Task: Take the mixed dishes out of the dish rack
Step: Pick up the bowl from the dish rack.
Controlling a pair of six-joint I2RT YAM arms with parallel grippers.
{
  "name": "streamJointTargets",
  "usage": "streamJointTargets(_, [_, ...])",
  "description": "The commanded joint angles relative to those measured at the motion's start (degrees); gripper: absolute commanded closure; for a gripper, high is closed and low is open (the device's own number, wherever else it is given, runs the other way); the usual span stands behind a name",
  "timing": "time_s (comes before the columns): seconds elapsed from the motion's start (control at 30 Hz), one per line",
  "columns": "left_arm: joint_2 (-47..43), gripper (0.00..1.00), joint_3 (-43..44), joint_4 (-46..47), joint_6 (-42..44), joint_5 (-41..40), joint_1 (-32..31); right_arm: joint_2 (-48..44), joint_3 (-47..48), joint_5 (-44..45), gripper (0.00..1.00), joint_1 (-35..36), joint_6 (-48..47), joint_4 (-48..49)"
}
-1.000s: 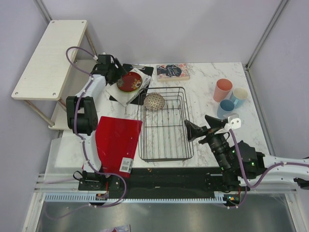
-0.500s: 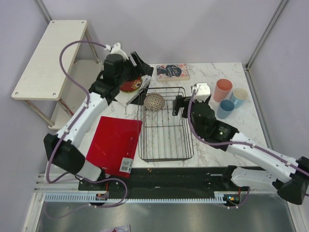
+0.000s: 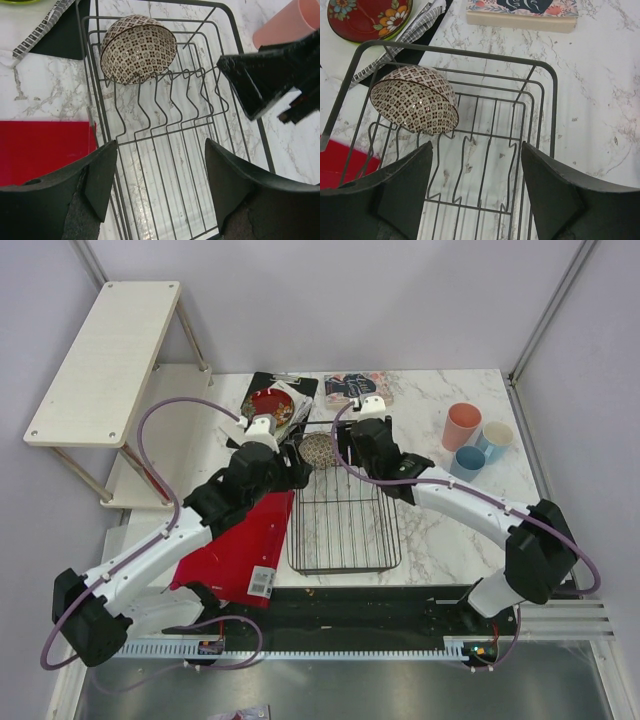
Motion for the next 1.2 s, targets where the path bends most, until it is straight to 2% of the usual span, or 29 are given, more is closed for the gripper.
streamJointTargets(0.0, [-4.3, 0.24, -2.8, -0.1, 4.0, -5.8, -1.9, 2.8, 4.0, -0.6, 0.22, -0.9, -2.9, 5.4])
streamJointTargets(0.17, [-3.8, 0.24, -4.2, -4.4, 2.1, -8.9, -3.1, 9.0, 7.3, 1.2, 0.23, -1.0, -10.5, 8.5])
streamJointTargets(0.27, [-3.9, 0.24, -5.6, -6.0, -0.8, -8.8, -3.1, 11.9, 8.2, 0.7, 0.20, -1.1, -15.3, 11.7])
streamJointTargets(0.57, [-6.9, 0.26, -11.1, -8.6, -7.9, -10.3, -3.1, 16.4, 7.9, -1.6, 0.19, -1.2, -23.1, 19.3])
streamJointTargets(0.73, [-6.2, 0.26, -12.1, -8.4, -8.3, -9.3, -3.1, 19.5, 9.0, -5.4, 0.23, -1.5, -24.4, 21.1])
streamJointTargets(0.9, [-4.2, 0.34, -12.8, -6.5, -8.1, -5.3, -3.1, 22.1, 10.7, -7.4, 0.27, -1.5, -26.2, 21.1])
streamJointTargets(1.03, [-2.1, 0.44, -13.2, -5.7, -7.8, -3.5, -3.1, 23.5, 11.6, -7.8, 0.32, -1.5, -26.8, 20.8])
streamJointTargets(1.17, [-0.3, 0.49, -13.8, -5.0, -8.0, -2.2, -3.1, 24.1, 11.4, -8.0, 0.35, -1.5, -26.8, 20.8])
